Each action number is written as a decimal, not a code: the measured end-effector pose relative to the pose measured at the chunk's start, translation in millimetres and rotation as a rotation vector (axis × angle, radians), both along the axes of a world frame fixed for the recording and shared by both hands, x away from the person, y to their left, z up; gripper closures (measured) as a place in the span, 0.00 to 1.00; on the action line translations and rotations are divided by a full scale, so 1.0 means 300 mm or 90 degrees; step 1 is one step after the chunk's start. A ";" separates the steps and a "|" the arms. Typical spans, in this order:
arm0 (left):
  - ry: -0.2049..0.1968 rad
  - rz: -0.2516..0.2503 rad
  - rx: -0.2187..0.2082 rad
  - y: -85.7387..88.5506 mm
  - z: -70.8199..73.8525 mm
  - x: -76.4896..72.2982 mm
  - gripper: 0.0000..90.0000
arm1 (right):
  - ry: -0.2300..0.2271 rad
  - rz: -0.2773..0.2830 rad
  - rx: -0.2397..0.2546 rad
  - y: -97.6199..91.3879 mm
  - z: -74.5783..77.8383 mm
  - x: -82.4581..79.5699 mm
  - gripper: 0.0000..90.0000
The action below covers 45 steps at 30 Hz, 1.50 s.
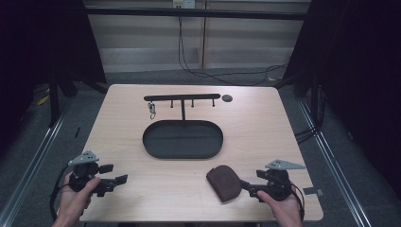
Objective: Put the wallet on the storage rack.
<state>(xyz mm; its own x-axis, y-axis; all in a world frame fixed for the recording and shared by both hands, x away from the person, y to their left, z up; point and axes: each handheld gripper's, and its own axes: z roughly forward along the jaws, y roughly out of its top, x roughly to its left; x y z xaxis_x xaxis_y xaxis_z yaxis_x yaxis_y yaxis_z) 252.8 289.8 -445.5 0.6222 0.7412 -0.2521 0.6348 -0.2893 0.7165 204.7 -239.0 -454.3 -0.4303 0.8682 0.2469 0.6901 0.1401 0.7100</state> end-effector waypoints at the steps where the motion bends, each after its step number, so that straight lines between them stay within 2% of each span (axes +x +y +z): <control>1: -0.002 0.003 -0.003 0.000 -0.009 -0.010 0.24 | 0.000 0.003 0.000 0.005 0.005 0.007 0.19; 4: -0.011 0.018 -0.011 -0.008 -0.031 -0.038 0.24 | 0.010 0.010 -0.006 0.017 0.020 0.019 0.20; 5: -0.015 0.008 -0.013 -0.019 -0.044 -0.059 0.24 | 0.029 0.019 -0.027 0.032 0.033 0.034 0.20; 7: -0.020 -0.007 -0.009 -0.025 -0.040 -0.066 0.24 | 0.039 0.031 -0.038 0.047 0.038 0.050 0.20; 9: -0.023 -0.013 -0.015 -0.026 -0.042 -0.072 0.24 | 0.059 0.041 -0.027 0.058 0.039 0.064 0.22; 10: -0.023 -0.013 -0.015 -0.026 -0.042 -0.072 0.24 | 0.059 0.041 -0.027 0.058 0.039 0.064 0.22; 11: -0.020 -0.012 -0.013 -0.029 -0.052 -0.075 0.24 | 0.074 0.054 -0.020 0.068 0.034 0.078 0.22; 12: -0.012 -0.019 -0.012 -0.029 -0.056 -0.072 0.24 | 0.080 0.060 -0.021 0.073 0.030 0.083 0.23; 15: -0.013 -0.026 -0.020 -0.029 -0.059 -0.071 0.23 | 0.113 0.071 -0.021 0.084 0.023 0.101 0.23; 16: -0.013 -0.026 -0.020 -0.029 -0.059 -0.071 0.23 | 0.113 0.071 -0.021 0.084 0.023 0.101 0.23; 22: -0.009 -0.044 -0.021 -0.040 -0.064 -0.071 0.23 | 0.160 0.097 -0.060 0.128 0.024 0.150 0.26; 24: -0.003 -0.053 -0.017 -0.043 -0.067 -0.069 0.23 | 0.196 0.095 -0.063 0.139 0.026 0.164 0.29; 27: -0.009 -0.048 -0.018 -0.045 -0.065 -0.072 0.23 | 0.229 0.109 -0.086 0.158 0.026 0.179 0.23; 28: -0.009 -0.048 -0.018 -0.045 -0.065 -0.072 0.23 | 0.229 0.109 -0.086 0.158 0.026 0.179 0.23; 29: -0.007 -0.049 -0.017 -0.045 -0.065 -0.071 0.23 | 0.237 0.115 -0.100 0.166 0.027 0.194 0.23; 31: -0.006 -0.050 -0.016 -0.044 -0.067 -0.071 0.23 | 0.265 0.128 -0.102 0.177 0.026 0.210 0.22; 32: -0.005 -0.052 -0.014 -0.044 -0.066 -0.071 0.23 | 0.273 0.134 -0.113 0.185 0.024 0.217 0.22; 38: -0.003 -0.058 -0.012 -0.049 -0.065 -0.072 0.23 | 0.308 0.151 -0.143 0.215 0.019 0.249 0.22; 41: -0.004 -0.058 -0.010 -0.048 -0.065 -0.070 0.23 | 0.329 0.147 -0.150 0.216 0.003 0.268 0.23; 44: -0.005 -0.056 -0.009 -0.047 -0.065 -0.069 0.23 | 0.336 0.155 -0.157 0.219 -0.011 0.281 0.23; 45: -0.001 -0.057 -0.016 -0.045 -0.066 -0.068 0.23 | 0.342 0.153 -0.158 0.222 -0.014 0.283 0.23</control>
